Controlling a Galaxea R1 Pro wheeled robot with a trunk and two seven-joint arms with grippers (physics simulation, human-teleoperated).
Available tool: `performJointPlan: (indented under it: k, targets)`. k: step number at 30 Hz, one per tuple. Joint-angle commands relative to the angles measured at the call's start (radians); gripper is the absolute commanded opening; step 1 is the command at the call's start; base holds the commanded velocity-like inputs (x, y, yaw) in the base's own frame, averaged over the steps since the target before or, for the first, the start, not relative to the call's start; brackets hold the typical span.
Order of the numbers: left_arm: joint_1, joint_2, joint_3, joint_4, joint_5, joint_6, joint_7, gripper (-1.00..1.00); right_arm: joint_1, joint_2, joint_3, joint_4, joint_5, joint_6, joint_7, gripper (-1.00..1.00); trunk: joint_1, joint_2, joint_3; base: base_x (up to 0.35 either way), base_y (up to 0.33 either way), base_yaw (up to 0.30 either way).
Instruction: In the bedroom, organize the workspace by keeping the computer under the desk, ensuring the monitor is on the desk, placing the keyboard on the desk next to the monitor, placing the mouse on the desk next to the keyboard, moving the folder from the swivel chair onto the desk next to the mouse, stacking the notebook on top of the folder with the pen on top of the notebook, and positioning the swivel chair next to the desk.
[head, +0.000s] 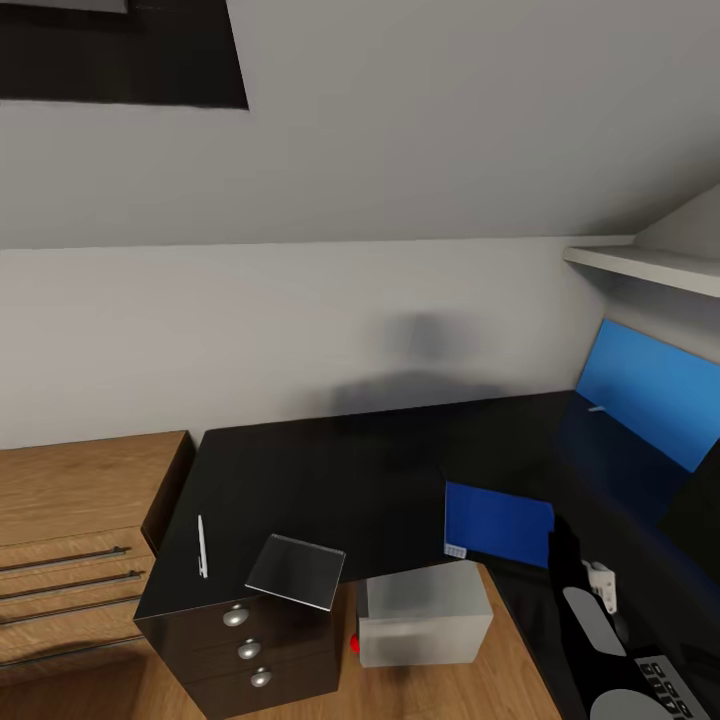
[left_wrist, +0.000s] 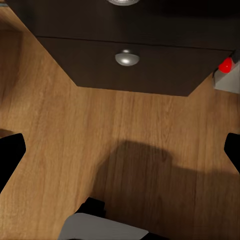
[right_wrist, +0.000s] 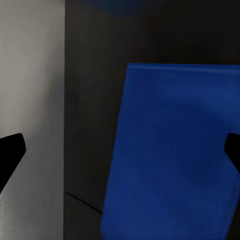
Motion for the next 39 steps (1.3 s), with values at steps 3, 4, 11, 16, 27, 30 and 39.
performJointPlan:
  k: [3,4,11,16,27,30,39]
  targets:
    - [-0.001,0.0,-0.009,0.0,0.01,-0.005,0.006,1.0,-0.001,0.001,0.017,-0.002,-0.009,-0.003,0.008,1.0,-0.011,0.02,0.008,0.0,0.0,0.0]
    - [-0.001,0.0,-0.009,0.0,0.01,-0.005,0.006,1.0,-0.001,0.001,0.027,-0.003,-0.007,-0.004,0.009,1.0,-0.015,0.027,0.011,0.0,0.0,0.0]
    - [-0.001,0.0,-0.009,0.0,0.013,-0.003,0.006,1.0,0.001,0.003,0.176,-0.058,0.028,-0.006,0.012,1.0,-0.042,0.076,0.033,0.0,0.0,0.0]
    - [-0.001,0.0,-0.009,0.001,0.015,0.0,0.006,1.0,0.002,0.001,0.313,-0.093,0.095,-0.01,0.039,1.0,-0.061,0.111,0.049,0.0,0.0,0.0]
    - [-0.001,0.0,-0.01,0.001,0.013,0.0,0.006,1.0,0.004,0.022,0.365,-0.1,0.235,-0.023,0.068,1.0,-0.061,0.111,0.049,0.0,0.0,0.0]
    - [-0.001,0.0,-0.01,0.001,0.013,0.0,0.006,1.0,0.005,0.038,0.366,-0.101,0.241,-0.022,0.078,1.0,-0.061,0.111,0.049,0.0,0.0,0.0]
    - [-0.001,0.0,-0.01,0.001,0.012,-0.001,0.005,1.0,0.007,0.098,0.367,-0.094,0.248,-0.024,0.107,1.0,-0.061,0.111,0.049,0.0,0.0,0.09]
